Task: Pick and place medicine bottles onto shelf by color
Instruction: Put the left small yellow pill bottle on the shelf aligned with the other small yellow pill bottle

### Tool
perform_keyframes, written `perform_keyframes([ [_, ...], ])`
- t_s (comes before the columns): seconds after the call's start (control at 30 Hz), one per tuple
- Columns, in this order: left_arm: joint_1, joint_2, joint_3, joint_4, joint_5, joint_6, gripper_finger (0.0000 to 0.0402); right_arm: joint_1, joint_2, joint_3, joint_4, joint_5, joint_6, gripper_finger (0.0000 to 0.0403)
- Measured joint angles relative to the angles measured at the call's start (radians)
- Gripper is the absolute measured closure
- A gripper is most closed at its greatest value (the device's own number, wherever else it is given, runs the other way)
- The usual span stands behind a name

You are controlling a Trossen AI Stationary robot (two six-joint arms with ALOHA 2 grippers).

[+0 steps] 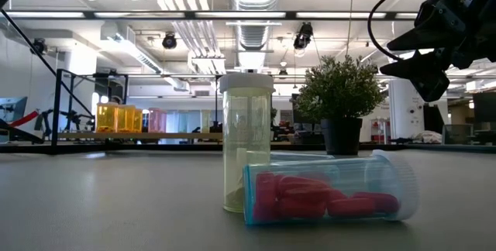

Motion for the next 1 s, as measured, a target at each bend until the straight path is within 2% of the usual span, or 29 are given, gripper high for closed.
perform_keyframes([
  [0.17, 0.012, -0.001, 0.0, 0.001, 0.0, 0.009, 0.0295, 0.0, 0.0, 0.0, 0.0, 0.0, 0.0, 0.0202],
  [0.4, 0.094, -0.004, 0.017, -0.007, 0.0, 0.168, 0.0295, 0.0, 0.0, 0.0, 0.0, 0.0, 0.0, 0.0202],
  [0.77, 0.335, -0.004, 0.068, -0.023, 0.0, 0.631, 0.0295, 0.0, 0.0, 0.0, 0.0, 0.0, 0.0, 0.0202],
  [1.0, 0.515, -0.005, 0.136, -0.151, 0.0, 0.946, 0.0295, 0.0, 0.0, 0.0, 0.0, 0.0, 0.0, 0.0202],
])
